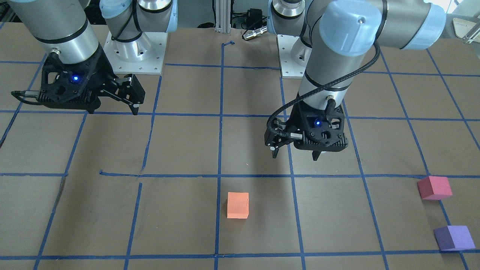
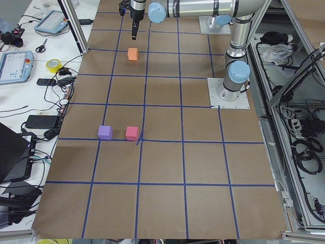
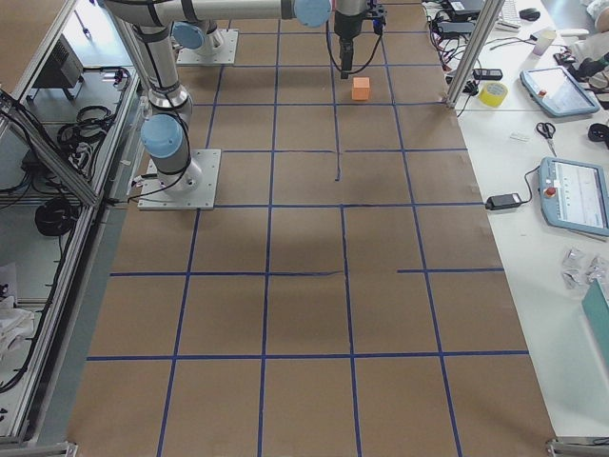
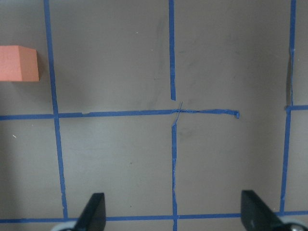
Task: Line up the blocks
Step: 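Raise the right gripper away while the left arm reaches toward the orange cube, then lower the left gripper onto the orange cube and grasp it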
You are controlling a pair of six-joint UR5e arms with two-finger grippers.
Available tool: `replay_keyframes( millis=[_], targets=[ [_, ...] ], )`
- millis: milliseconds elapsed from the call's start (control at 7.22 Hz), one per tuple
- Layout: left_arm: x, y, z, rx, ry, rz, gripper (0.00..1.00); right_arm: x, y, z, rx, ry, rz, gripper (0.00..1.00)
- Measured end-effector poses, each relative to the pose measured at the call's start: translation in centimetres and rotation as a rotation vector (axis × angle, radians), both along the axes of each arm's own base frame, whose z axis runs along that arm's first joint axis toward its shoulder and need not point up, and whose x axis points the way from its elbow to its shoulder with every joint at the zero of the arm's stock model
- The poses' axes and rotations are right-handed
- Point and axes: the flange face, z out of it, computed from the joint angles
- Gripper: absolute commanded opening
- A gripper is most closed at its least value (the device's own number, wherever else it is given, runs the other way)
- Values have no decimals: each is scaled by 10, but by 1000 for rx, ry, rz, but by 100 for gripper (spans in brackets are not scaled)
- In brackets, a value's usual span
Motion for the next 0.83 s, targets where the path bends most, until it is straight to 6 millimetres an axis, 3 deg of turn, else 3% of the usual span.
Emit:
replay_keyframes(
  millis=[416,831],
  targets=[
    [-51,-28,-66,-33,27,46,100,-4,19,2,27,6,1,100],
    [-77,-45,-113,-19,31,63,100,-5,21,3,28,9,27,100]
  ],
)
